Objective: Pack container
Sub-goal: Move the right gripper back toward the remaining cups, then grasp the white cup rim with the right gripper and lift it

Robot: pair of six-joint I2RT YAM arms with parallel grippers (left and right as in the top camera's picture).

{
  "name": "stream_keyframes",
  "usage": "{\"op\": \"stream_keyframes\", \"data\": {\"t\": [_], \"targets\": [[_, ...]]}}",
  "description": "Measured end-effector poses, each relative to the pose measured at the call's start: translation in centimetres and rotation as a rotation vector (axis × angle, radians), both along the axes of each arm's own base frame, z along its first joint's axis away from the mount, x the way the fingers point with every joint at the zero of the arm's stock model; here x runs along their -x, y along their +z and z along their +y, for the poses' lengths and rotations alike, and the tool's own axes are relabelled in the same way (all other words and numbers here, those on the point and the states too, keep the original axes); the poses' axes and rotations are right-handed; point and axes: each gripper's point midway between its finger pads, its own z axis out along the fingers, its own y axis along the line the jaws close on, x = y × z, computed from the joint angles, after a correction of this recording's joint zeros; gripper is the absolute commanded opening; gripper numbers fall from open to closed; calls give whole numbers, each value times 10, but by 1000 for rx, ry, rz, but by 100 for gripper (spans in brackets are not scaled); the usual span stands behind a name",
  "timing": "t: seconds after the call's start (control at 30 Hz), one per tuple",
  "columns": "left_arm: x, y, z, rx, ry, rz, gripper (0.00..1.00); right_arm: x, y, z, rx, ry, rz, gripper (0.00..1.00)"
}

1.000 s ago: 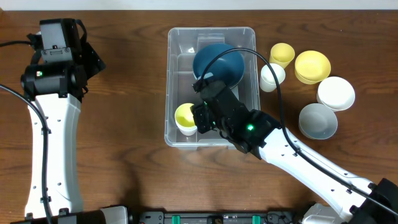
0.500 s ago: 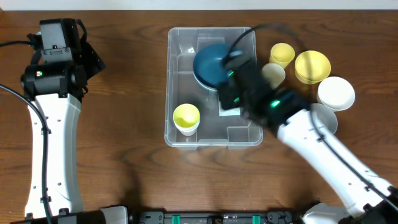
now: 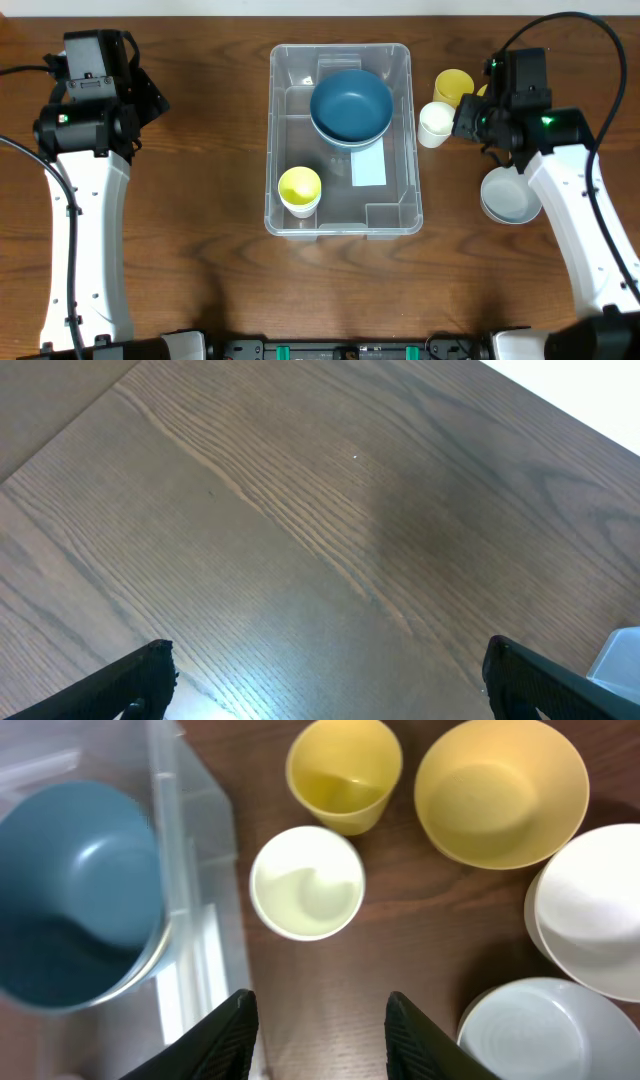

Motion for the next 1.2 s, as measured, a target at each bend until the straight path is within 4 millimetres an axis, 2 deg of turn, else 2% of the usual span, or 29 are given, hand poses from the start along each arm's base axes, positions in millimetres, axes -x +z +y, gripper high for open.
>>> {"op": "stream_keyframes", "data": {"t": [0.13, 0.33, 0.53, 0.7, 0.77, 0.83, 0.9, 1.2], "targets": [[0, 0, 0, 0, 0, 0, 98, -13, -25, -7, 2, -24, 43, 44], [0, 0, 0, 0, 0, 0, 98, -37, -76, -6, 2, -34, 104, 46], [0, 0, 0, 0, 0, 0, 98, -44, -113, -12, -6, -72, 169, 45], [0, 0, 0, 0, 0, 0, 98, -43, -127, -12, -5, -77, 199, 39], [0, 0, 0, 0, 0, 0, 98, -43, -131, -12, -3, -78, 210, 27], [0, 0, 0, 0, 0, 0, 98, -42, -134, -12, -5, -84, 218, 10], [0, 0, 0, 0, 0, 0, 98, -42, -135, -12, -5, -87, 220, 1], [0, 0, 0, 0, 0, 0, 98, -34, -136, -13, -4, -91, 253, 1]]}}
